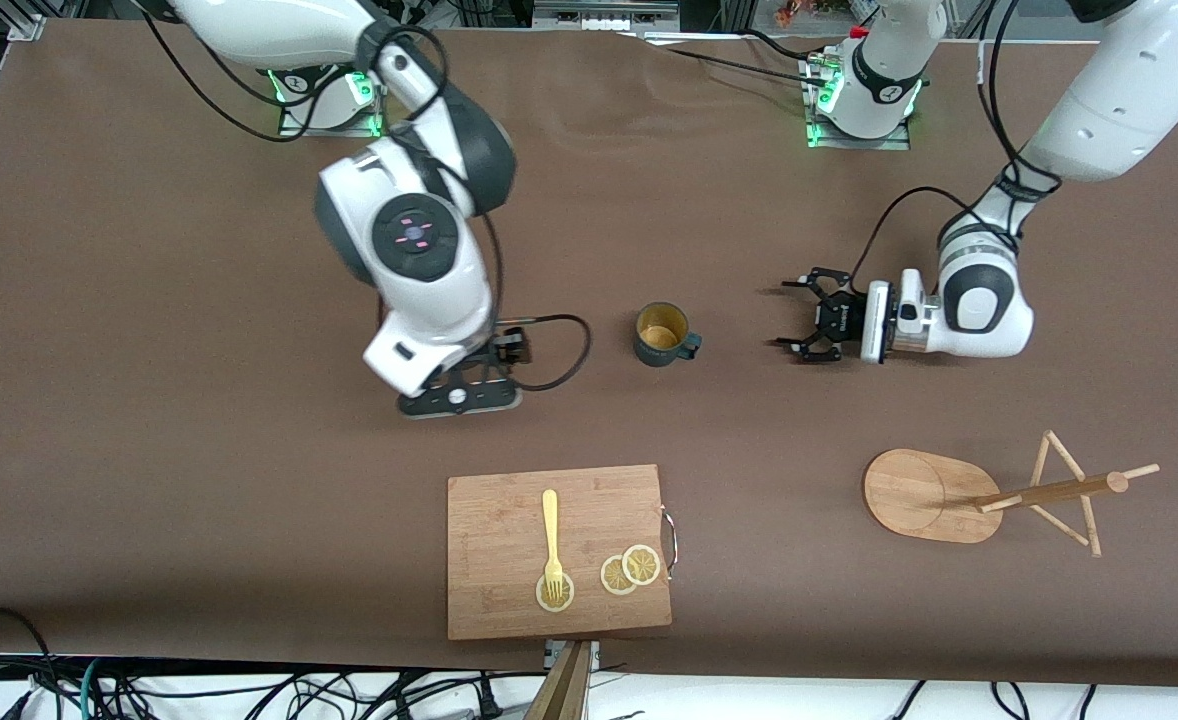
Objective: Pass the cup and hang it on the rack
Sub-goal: 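Close the left gripper on the mug handle beside the right gripper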
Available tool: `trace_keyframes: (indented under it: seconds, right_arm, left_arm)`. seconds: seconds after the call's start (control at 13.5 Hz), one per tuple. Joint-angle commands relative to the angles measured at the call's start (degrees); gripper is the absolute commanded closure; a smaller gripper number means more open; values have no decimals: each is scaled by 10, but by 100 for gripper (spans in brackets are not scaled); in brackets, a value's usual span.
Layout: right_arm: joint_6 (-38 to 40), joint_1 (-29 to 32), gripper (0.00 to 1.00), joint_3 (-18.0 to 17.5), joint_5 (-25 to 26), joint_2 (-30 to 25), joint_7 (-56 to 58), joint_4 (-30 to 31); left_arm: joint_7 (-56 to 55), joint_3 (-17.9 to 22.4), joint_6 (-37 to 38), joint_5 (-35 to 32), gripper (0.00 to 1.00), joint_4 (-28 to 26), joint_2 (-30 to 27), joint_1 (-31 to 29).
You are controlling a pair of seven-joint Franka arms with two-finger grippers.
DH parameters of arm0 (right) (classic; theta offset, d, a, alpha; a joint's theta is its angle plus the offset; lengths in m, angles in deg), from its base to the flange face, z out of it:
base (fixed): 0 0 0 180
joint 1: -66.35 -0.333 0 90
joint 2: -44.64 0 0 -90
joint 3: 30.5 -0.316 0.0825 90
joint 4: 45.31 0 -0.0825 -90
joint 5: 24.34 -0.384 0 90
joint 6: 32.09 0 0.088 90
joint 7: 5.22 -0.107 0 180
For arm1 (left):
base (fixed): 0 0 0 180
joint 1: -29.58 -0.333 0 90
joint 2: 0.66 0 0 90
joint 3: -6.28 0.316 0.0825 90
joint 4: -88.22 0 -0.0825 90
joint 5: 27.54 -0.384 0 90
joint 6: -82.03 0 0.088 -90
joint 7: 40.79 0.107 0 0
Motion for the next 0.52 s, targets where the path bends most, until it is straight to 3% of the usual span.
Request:
trace_keyframes:
  seconds: [0.0,0.22,0.45]
  right_arm:
    - [34,44,0,-5,-10,-30,61,9]
    - [63,88,0,-5,-10,-52,139,9]
    - [85,138,0,-4,-33,-63,219,9]
  left_arm:
    - [61,0,1,66,0,28,38,45]
    - [80,-2,1,99,0,83,70,92]
    - [80,-2,1,124,0,95,74,107]
